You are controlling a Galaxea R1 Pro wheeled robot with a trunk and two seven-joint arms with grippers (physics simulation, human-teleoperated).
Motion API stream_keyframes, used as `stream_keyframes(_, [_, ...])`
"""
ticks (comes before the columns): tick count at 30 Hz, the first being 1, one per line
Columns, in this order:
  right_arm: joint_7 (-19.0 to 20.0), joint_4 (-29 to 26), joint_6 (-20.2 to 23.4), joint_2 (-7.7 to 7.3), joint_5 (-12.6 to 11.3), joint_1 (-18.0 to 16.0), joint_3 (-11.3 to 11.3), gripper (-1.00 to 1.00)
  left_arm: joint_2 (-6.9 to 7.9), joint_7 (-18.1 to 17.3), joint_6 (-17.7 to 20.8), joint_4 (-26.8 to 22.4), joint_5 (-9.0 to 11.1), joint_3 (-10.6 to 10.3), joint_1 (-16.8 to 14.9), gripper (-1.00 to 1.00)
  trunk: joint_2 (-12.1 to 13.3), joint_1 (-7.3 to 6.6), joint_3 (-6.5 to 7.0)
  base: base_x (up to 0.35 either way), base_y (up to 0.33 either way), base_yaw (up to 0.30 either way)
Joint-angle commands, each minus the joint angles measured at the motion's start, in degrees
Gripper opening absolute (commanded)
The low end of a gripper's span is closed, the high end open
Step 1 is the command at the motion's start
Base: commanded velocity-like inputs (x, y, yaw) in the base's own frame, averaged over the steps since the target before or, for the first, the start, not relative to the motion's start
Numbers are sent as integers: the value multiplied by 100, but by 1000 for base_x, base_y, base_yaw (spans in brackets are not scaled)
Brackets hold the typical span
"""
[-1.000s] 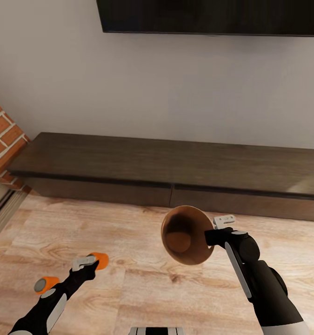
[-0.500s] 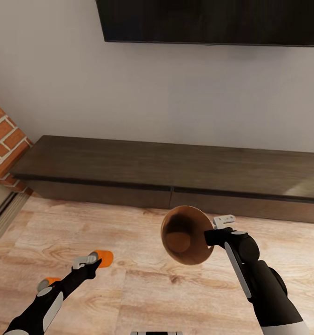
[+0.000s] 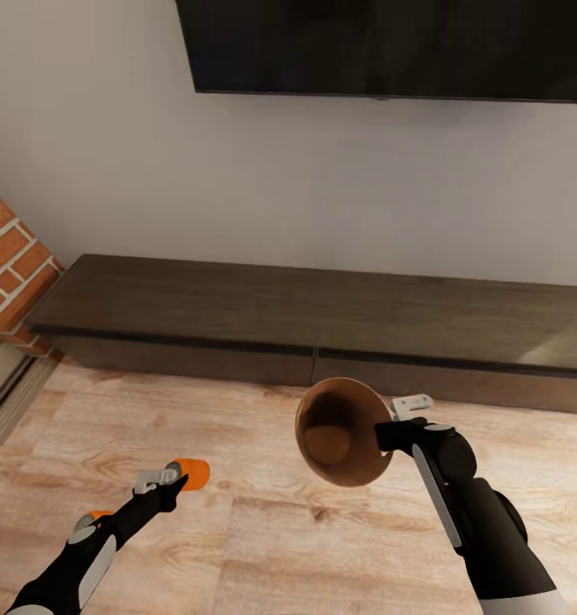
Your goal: Put the three can of soda from the living room inside the tash can in the kitchen.
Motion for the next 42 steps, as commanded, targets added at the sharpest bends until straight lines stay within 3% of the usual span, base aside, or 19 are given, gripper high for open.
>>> stream_keyframes(1, [65, -2, -2, 2, -85, -2, -5, -100, 0, 2, -1, 2, -3, -1, 0, -100, 41, -23, 19, 0, 0, 0])
stream_keyframes(42, [65, 3, -2, 11, -90, -2, 4, -100, 0, 1, 8, 1, -3, -1, -1, -100, 1686, -924, 755, 0, 0, 0])
